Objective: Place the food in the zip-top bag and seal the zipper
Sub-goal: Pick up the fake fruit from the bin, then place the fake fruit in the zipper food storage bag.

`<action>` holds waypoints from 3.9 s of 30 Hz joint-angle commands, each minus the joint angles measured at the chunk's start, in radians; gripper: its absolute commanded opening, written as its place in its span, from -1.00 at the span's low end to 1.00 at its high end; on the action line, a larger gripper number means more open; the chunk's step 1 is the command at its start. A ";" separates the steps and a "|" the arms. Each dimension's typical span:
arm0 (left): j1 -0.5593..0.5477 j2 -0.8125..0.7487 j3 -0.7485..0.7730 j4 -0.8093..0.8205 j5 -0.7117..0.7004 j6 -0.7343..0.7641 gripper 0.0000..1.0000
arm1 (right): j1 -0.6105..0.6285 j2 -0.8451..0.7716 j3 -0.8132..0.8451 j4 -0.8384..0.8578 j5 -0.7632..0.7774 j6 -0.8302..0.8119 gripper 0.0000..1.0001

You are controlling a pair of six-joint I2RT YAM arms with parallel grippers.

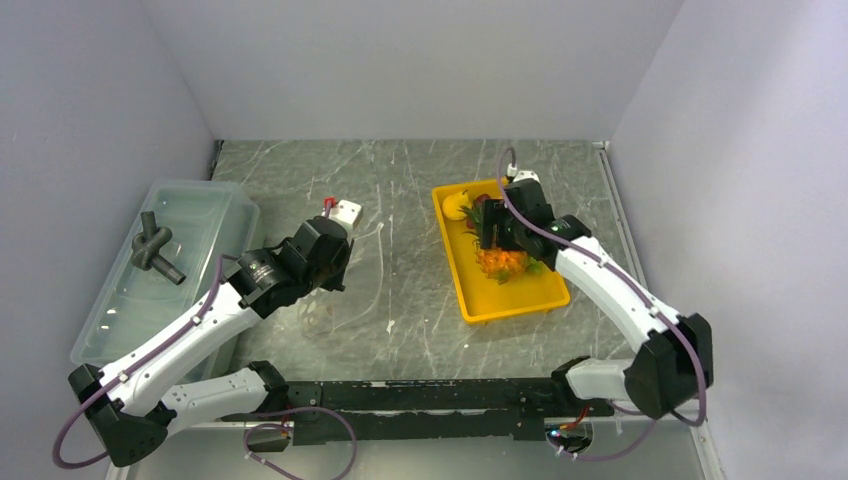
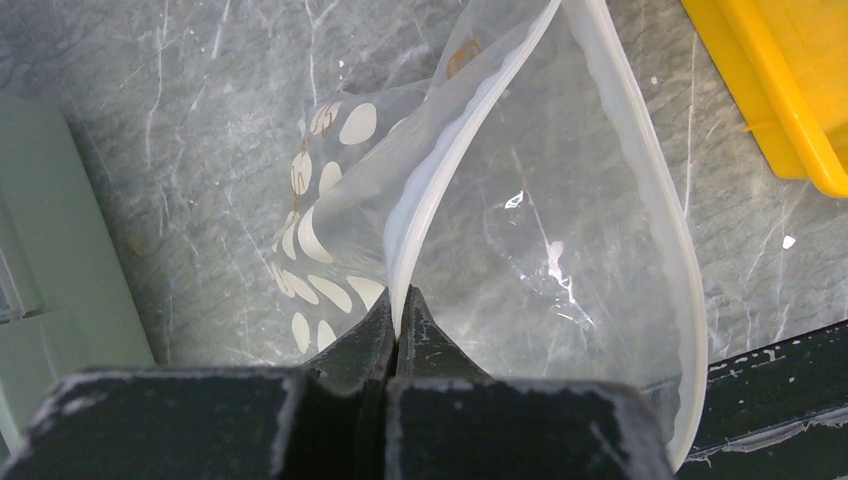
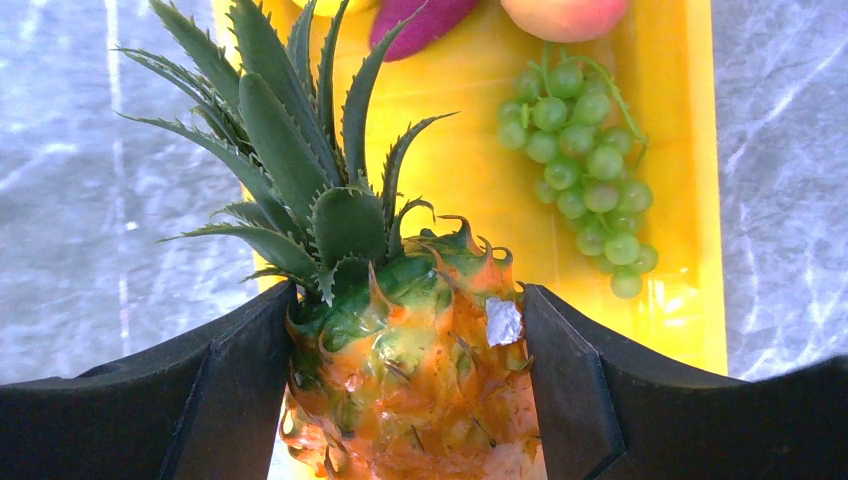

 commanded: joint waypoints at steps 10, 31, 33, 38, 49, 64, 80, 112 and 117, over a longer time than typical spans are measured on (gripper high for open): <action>0.004 0.049 0.039 0.021 0.020 -0.091 -1.00 | 0.015 -0.329 -0.097 0.270 -0.292 0.199 -0.02; 0.004 0.184 0.157 0.014 0.097 -0.252 -1.00 | 0.274 -0.421 -0.202 0.747 -0.137 0.604 -0.05; 0.004 0.187 0.156 0.024 0.104 -0.267 -1.00 | 0.293 -0.408 -0.208 0.767 -0.106 0.637 -0.05; 0.004 0.189 0.154 0.049 0.118 -0.297 -1.00 | 0.348 -0.365 -0.193 0.787 -0.032 0.675 -0.06; 0.004 0.183 0.178 0.053 0.147 -0.325 -1.00 | 0.400 -0.228 -0.153 0.855 -0.022 0.736 -0.09; 0.004 0.177 0.140 0.075 0.152 -0.337 -1.00 | 0.482 -0.207 -0.080 0.795 0.102 0.707 -0.10; 0.004 0.128 0.126 0.102 0.169 -0.358 -1.00 | 0.510 -0.134 -0.091 0.825 0.115 0.783 -0.10; 0.004 0.071 0.158 0.099 0.175 -0.396 -1.00 | 0.664 -0.109 -0.198 0.725 0.486 0.728 -0.05; 0.004 0.077 0.182 0.090 0.170 -0.392 -1.00 | 0.687 -0.117 -0.231 0.733 0.519 0.718 0.00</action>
